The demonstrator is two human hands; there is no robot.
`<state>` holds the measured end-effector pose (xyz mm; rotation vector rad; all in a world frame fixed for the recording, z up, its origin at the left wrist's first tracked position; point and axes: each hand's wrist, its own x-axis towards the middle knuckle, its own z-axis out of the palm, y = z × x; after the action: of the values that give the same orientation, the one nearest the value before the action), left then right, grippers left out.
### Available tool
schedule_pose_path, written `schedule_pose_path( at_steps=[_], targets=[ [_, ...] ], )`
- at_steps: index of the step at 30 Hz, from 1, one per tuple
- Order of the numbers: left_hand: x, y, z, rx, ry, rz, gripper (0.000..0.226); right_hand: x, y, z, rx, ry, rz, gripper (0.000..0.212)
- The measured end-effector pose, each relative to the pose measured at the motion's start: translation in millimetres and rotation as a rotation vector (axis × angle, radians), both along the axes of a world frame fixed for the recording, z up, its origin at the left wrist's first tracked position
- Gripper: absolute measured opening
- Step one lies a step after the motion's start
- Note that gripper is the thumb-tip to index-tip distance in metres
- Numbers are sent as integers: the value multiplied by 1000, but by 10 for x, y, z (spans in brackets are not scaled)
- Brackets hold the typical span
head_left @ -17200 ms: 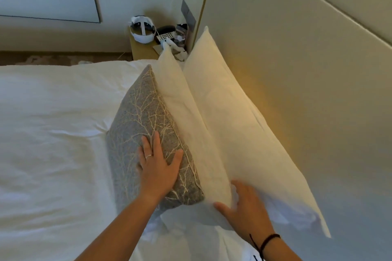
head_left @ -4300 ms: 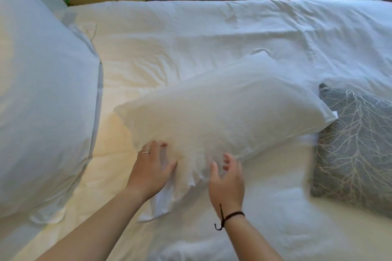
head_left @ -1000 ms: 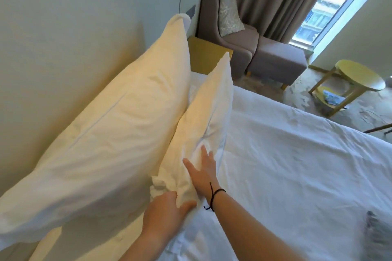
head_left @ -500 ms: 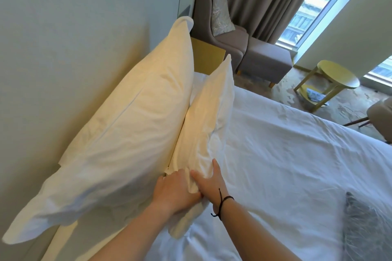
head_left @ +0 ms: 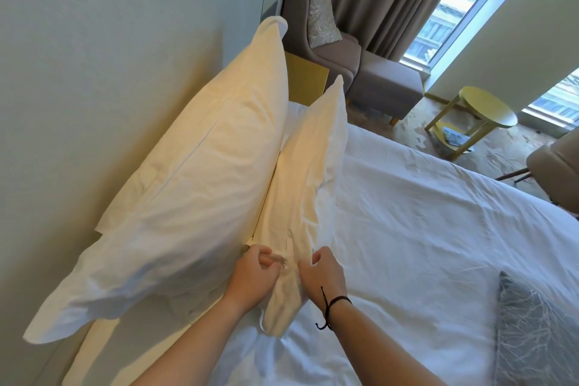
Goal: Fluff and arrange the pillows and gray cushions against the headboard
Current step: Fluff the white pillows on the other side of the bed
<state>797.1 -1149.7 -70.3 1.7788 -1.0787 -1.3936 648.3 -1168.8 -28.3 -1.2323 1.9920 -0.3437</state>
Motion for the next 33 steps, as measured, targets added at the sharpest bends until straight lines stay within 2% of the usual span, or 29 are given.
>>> schedule_pose_path(
  at_steps=[3,5,6,8,10,12,16,21,23,26,30,33],
  targets=[
    [-56,-10,70,90,162,-27,36,-21,5,0,-2,-97,-4,17],
    [-116,7,91,90,179,-37,36,-58,1,24,35,-239,-68,20],
    [-150,23,94,55,154,-33,30,-89,4,33,50,-296,-88,21],
    [-187,60,132,-55,63,-14,4,-156,18,38,67,-359,-94,22],
    [-228,99,177,-191,-26,-9,36,-213,36,38,64,-386,-91,23],
    [-251,170,292,-324,-95,-10,48,-244,56,33,57,-418,-94,24],
    [-229,227,465,-483,-123,-13,53,-263,102,33,58,-473,-93,24],
    [-73,217,491,-567,-219,35,48,-263,61,26,-6,-440,-82,24],
    [-3,203,413,-529,-159,48,42,-238,42,19,-1,-438,-62,21],
    [98,165,237,-361,52,33,37,-185,37,25,-14,-420,-18,25],
    [202,116,-37,-127,-28,189,42,-161,38,37,21,-386,14,37],
    [181,119,-170,42,-112,142,33,-165,27,18,29,-353,23,41]
  ],
)
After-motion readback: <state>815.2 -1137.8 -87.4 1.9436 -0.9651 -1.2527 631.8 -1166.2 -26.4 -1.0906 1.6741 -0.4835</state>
